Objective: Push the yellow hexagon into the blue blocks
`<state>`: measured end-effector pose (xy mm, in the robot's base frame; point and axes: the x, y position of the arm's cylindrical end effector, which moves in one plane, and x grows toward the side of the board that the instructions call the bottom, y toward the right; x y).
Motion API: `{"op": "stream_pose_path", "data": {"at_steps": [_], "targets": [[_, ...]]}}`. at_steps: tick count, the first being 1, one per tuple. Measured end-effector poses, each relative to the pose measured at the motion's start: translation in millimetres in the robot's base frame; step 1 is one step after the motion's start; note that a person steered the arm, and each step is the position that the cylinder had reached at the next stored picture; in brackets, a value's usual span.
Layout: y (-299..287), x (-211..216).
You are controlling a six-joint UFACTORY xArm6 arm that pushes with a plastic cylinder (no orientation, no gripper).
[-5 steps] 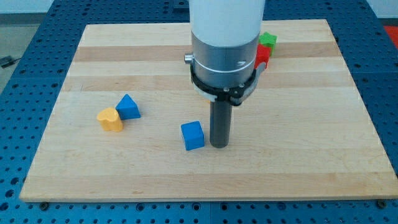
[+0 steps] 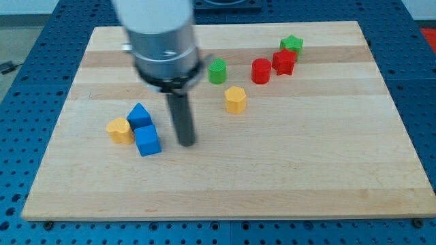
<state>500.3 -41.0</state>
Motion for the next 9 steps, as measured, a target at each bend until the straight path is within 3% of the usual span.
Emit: {"op": "stream_pose_path", "data": {"at_steps": [1,2,4,5,7,9], "targets": [[85,-7],[134,-52],[114,-118],[85,-112],[18,-45],[8,-45]]}}
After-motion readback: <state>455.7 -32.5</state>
